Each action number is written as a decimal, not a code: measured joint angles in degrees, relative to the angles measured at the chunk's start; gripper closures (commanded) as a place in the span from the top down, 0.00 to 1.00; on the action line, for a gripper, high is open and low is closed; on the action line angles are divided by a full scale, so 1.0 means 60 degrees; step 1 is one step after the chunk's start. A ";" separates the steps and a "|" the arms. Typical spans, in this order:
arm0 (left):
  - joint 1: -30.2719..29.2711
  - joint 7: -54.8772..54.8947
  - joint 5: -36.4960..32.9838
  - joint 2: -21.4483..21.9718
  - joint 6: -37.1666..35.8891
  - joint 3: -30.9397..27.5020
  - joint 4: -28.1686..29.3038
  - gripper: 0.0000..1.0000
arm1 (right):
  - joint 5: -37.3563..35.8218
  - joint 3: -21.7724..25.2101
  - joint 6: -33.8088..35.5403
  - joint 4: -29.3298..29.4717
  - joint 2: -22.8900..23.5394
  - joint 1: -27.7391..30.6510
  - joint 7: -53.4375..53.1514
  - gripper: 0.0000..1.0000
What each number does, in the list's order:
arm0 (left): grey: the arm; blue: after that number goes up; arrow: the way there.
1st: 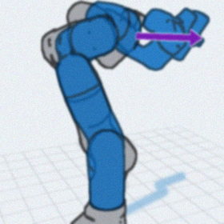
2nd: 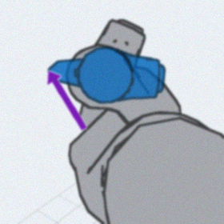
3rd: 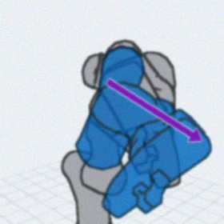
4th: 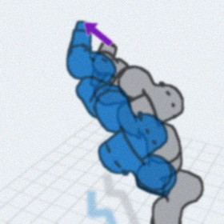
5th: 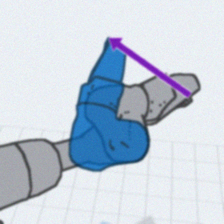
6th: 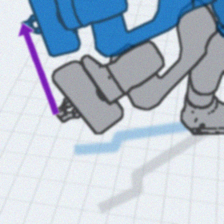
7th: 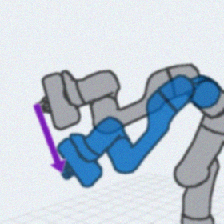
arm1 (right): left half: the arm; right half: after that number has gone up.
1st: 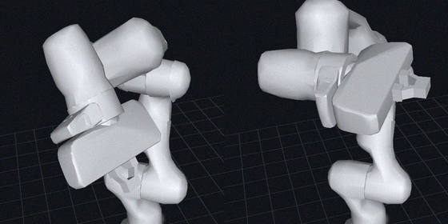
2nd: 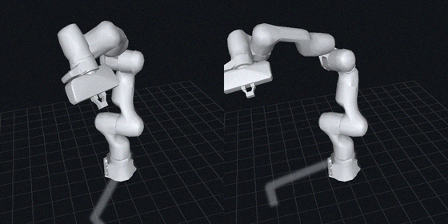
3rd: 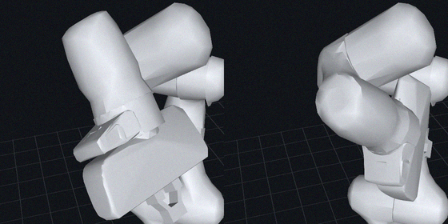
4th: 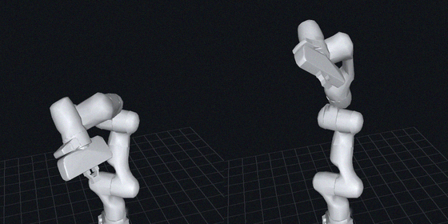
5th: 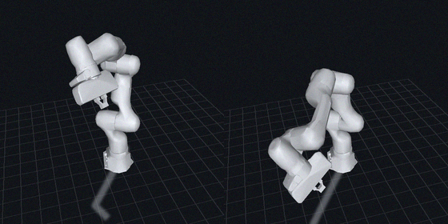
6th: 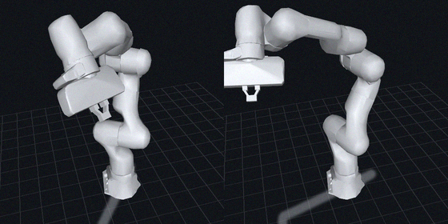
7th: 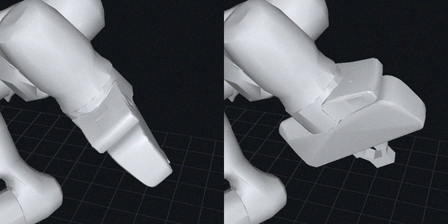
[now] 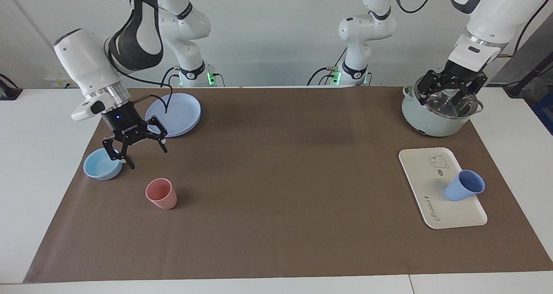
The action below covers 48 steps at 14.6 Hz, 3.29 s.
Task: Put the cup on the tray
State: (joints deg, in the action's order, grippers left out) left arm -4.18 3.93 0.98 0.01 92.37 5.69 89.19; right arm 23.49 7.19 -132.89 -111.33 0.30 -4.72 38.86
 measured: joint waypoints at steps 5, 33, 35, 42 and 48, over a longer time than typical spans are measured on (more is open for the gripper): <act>0.0001 0.0000 0.0000 0.0003 0.0015 0.0003 -0.0144 1.00 | -0.3318 -0.0026 0.4023 0.1706 -0.0333 0.0020 -0.5136 1.00; -0.0003 0.0092 -0.0004 -0.0593 -0.0146 0.0035 -0.0835 1.00 | -0.4067 -0.0384 0.7523 0.2964 -0.0805 0.0096 -0.7389 1.00; -0.0005 0.0092 -0.0004 -0.0592 -0.0147 0.0031 -0.0808 1.00 | -0.4068 -0.0385 0.7520 0.2981 -0.0804 0.0097 -0.7372 1.00; -0.0003 0.0091 -0.0004 -0.0562 -0.0205 0.0032 -0.0728 1.00 | -0.4067 -0.0385 0.7520 0.2972 -0.0803 0.0097 -0.7367 1.00; 0.0110 0.0092 -0.0403 -0.0332 -0.0209 0.0127 -0.0284 1.00 | -0.4068 -0.0385 0.7527 0.2966 -0.0803 0.0097 -0.7367 1.00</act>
State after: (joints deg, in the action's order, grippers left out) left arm -3.52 4.48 -1.44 -1.98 91.11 6.46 87.49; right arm -0.92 4.89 -87.72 -93.53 -4.52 -4.14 -5.34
